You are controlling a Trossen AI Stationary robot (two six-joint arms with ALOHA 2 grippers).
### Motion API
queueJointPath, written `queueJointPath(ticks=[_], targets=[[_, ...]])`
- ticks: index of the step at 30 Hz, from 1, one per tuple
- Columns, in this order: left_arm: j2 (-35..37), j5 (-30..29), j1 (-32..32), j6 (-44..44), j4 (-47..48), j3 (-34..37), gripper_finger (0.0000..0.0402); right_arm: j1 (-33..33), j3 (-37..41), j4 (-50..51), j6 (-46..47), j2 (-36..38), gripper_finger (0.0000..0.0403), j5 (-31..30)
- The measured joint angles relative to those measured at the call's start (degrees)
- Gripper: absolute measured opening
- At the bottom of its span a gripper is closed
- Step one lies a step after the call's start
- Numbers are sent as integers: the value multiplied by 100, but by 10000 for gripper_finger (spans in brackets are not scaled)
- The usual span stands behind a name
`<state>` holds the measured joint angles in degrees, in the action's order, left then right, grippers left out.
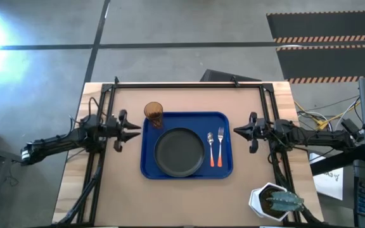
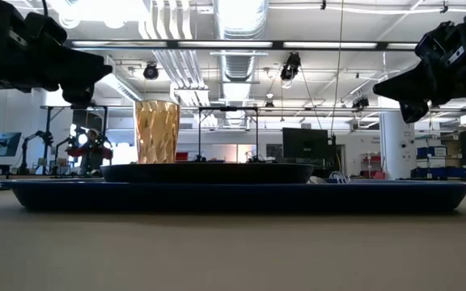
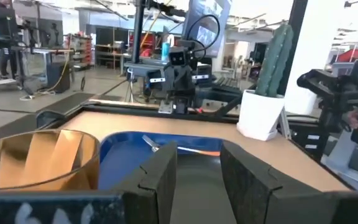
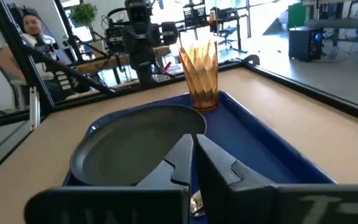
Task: Pick and place plate/cup/fork/spoon on tray
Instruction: Return to Home Position
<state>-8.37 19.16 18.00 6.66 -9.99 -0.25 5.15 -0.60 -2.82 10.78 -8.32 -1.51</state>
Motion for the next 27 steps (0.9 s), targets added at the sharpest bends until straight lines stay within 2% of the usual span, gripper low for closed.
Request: queueJointPath(ticks=[7, 12, 15, 27], targets=[[508, -540, 0, -267, 198, 0, 107, 2, 0, -41, -170, -2, 9, -5], [730, -601, 0, -435, 369, 0, 107, 2, 0, -25, -181, -2, 9, -14], [698, -622, 0, -276, 715, 0, 107, 2, 0, 113, -177, -2, 9, -21], [357, -621, 0, -108, 705, 0, 107, 2, 2, 161, -44, -24, 9, -3]])
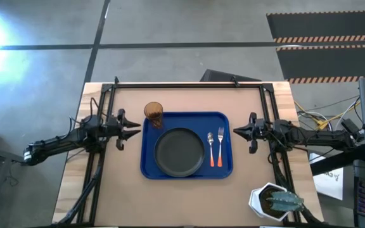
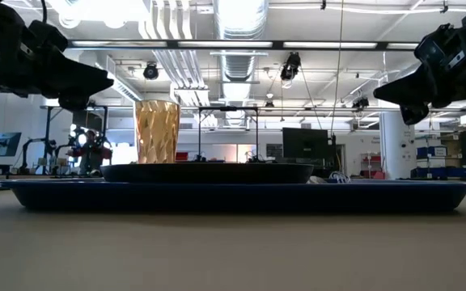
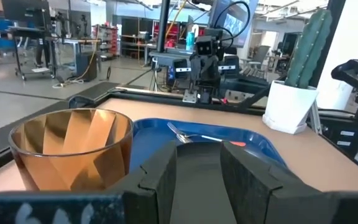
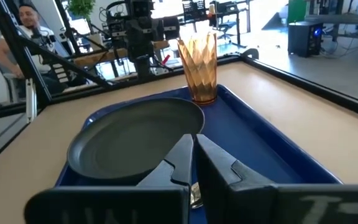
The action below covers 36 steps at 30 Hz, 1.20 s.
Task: Pick and place plate/cup/fork/spoon on tray
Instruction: Return to Home Position
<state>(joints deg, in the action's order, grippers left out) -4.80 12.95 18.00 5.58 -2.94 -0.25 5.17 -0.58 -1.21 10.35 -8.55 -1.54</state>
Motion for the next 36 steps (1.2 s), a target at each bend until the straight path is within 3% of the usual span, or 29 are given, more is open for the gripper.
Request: queueJointPath(ticks=[11, 18, 24, 30, 36], targets=[[339, 13, 0, -586, -1016, 0, 107, 1, 0, -76, -8, -24, 9, -17], [448, 11, -2, -748, -907, 2, 107, 2, 0, -267, -307, -18, 9, -17], [446, -142, 0, -746, -490, 2, 107, 0, 0, -873, -1096, -13, 9, -70], [473, -304, 0, -790, -546, 1, 107, 2, 0, -830, -1108, -20, 9, -602], [428, -304, -2, -740, -284, 2, 107, 13, 0, -656, -954, -18, 9, -665]])
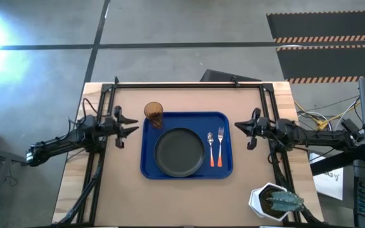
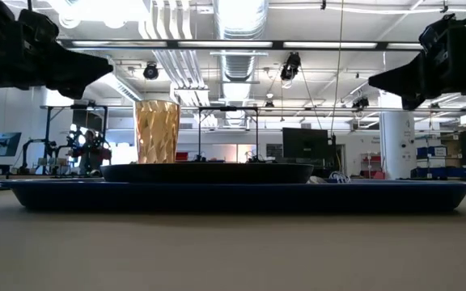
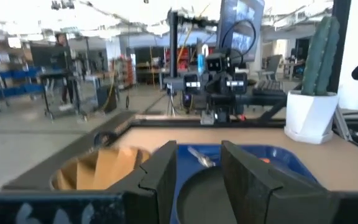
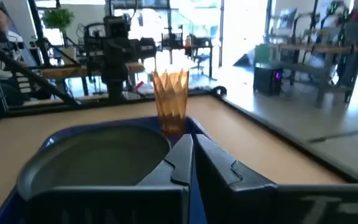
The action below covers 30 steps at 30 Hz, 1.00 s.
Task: Pick and place plate/cup/fork/spoon on tray
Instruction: Return to Home Position
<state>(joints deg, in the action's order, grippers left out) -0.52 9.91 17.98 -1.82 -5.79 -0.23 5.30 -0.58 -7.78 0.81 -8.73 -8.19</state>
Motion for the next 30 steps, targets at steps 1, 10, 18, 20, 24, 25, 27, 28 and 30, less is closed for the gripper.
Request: queueJointPath(ticks=[1, 10, 18, 20, 24, 25, 27, 28, 30], targets=[[-10, 0, 0, 65, 78, -2, 107, 0, 0, 110, 102, -2, 9, -23], [-164, -52, 0, 301, 121, -2, 107, 0, 0, 222, 196, -2, 9, -251], [-166, -52, 0, 297, 31, -2, 107, -2, 0, 471, 271, -13, 9, 1436], [-168, -53, 0, 297, 36, -1, 107, -6, 0, 552, 391, -18, 9, 1872], [-170, -52, 0, 297, 99, -2, 107, -2, 0, 581, 358, -42, 9, 1568], [-170, -52, 0, 297, 102, -2, 107, -2, 0, 595, 335, -42, 9, 1407], [-173, -52, 0, 299, 164, 0, 107, -2, 0, 642, 336, -43, 9, 1085], [-170, -52, 2, 297, 229, -1, 107, -2, 0, 669, 360, -44, 9, 963], [-185, -52, 0, 297, 302, -2, 107, 0, 0, 687, 367, -44, 9, 916]])
